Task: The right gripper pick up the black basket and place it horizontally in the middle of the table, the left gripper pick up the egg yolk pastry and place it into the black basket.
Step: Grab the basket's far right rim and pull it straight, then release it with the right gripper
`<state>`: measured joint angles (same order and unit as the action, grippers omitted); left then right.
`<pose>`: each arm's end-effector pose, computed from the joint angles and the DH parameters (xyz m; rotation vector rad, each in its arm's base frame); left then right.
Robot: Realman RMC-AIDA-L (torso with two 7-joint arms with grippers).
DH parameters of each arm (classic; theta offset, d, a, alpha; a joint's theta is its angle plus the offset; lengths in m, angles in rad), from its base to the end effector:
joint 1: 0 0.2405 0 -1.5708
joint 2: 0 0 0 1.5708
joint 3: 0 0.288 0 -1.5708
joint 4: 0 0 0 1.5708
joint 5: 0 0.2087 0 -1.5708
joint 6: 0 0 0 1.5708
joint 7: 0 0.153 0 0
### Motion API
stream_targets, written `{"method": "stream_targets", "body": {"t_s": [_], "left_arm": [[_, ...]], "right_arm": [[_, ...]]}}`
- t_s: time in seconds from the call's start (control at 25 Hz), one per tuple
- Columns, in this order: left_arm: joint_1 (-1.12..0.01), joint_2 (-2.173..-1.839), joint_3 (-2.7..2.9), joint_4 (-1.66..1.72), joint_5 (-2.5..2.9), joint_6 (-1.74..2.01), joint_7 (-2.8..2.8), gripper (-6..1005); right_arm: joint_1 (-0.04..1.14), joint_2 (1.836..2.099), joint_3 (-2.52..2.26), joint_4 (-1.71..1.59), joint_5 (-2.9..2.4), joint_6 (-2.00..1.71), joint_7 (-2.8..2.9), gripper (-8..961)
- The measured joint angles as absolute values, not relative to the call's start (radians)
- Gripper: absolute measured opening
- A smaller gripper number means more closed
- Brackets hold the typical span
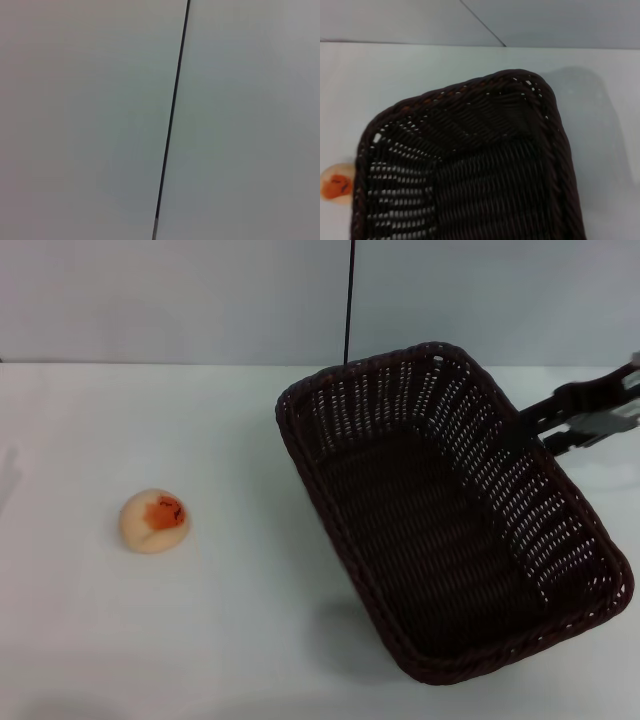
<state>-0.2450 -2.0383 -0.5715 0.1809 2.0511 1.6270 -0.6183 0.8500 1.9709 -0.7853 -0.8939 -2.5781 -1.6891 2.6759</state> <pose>-0.4186 0.2408 0.0566 -1.4614 -0.5743 -0.8838 0.2268 0.4182 0.0344 -2.3710 1.7141 -0.1218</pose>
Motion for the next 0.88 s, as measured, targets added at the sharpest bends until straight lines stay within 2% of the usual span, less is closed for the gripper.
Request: {"method": "stream_targets", "body": {"t_s": [0.56,0.88], "left_arm": [[-0.239,-2.054,-0.573,0.179,2.047,1.638,-0.626,861],[-0.239,-2.057,-0.571,0.169,2.047,1.637,-0.628,861]], "right_arm": [[0.903,1.972,-0.820,-0.737,-2.637,-1.545,2.674,705],[0.909,1.973,-0.868,-0.702,-2.638,-1.498,2.661,394]]}}
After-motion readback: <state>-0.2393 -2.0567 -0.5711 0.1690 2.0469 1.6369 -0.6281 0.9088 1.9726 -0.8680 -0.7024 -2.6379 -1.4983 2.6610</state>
